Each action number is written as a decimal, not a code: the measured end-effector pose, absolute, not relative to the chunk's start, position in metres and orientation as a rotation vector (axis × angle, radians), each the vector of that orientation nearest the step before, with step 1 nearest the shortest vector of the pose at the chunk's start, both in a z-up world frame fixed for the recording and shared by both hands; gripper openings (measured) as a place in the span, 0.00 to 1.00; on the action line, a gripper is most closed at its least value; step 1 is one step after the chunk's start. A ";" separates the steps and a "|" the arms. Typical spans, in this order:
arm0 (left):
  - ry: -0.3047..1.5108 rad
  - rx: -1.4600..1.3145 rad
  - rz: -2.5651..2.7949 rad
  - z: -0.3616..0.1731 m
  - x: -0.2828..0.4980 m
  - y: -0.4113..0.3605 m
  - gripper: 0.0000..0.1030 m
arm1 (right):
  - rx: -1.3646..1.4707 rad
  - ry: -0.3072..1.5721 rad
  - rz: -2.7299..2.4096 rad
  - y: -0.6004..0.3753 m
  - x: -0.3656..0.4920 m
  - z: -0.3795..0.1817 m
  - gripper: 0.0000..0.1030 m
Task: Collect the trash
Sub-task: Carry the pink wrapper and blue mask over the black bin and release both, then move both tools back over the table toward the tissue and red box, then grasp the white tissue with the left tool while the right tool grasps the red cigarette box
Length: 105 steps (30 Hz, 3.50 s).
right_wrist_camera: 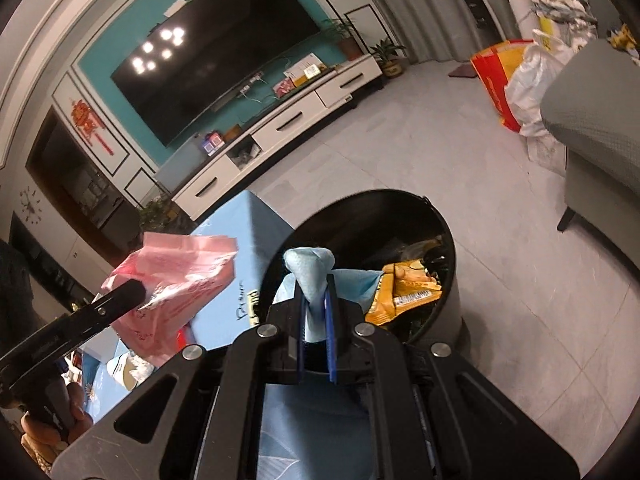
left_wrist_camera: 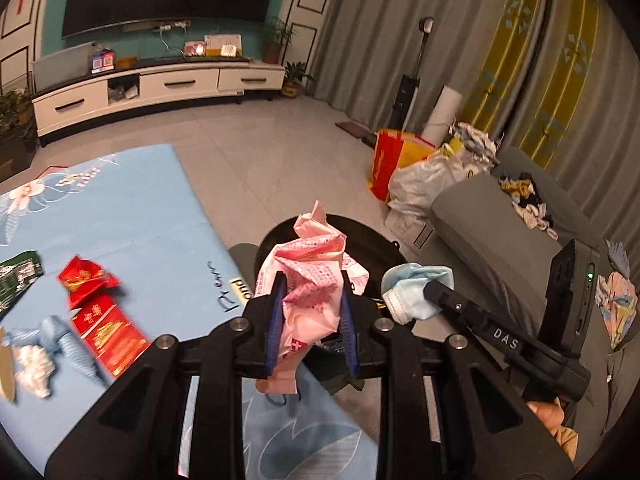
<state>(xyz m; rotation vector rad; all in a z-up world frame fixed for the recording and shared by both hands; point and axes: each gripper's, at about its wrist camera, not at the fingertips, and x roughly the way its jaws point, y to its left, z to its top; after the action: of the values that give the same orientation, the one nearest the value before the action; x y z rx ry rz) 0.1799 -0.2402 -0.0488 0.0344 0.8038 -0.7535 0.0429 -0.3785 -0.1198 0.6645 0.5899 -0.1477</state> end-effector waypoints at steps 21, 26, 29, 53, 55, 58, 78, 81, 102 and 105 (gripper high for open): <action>0.866 0.052 -0.721 -0.088 0.204 -0.269 0.59 | 0.722 0.663 -0.175 -0.390 0.065 -0.154 0.34; 0.834 0.015 -0.695 -0.077 0.196 -0.242 0.73 | 0.696 0.656 -0.138 -0.379 0.064 -0.145 0.46; 0.812 0.013 -0.654 -0.071 0.189 -0.222 0.85 | 0.666 0.664 -0.105 -0.367 0.065 -0.139 0.54; 0.782 -0.113 -0.167 -0.060 0.131 0.012 0.97 | 0.117 0.763 0.110 -0.175 0.087 -0.083 0.96; 0.796 -0.144 -0.246 -0.065 0.128 0.022 0.97 | 0.080 0.742 0.122 -0.167 0.089 -0.081 0.96; 0.817 -0.165 -0.234 -0.076 0.123 0.037 0.97 | -0.015 0.700 0.139 -0.156 0.090 -0.085 0.97; 0.882 -0.177 -0.187 -0.116 0.171 0.033 0.97 | -0.044 0.834 0.179 -0.138 0.156 -0.130 0.97; 0.885 -0.178 -0.203 -0.119 0.181 0.027 0.97 | -0.057 0.852 0.178 -0.138 0.169 -0.138 0.97; 0.948 -0.061 -0.187 -0.144 0.238 0.000 0.73 | -0.138 0.917 0.267 -0.125 0.208 -0.160 0.84; 0.954 -0.052 -0.191 -0.147 0.243 -0.002 0.71 | -0.151 0.936 0.267 -0.122 0.211 -0.166 0.83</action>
<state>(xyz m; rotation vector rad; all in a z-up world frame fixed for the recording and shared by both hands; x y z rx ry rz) 0.2426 -0.0022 -0.1470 -0.0516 0.9539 -0.1913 0.2107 -0.1221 -0.1659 -0.1514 0.9358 0.2673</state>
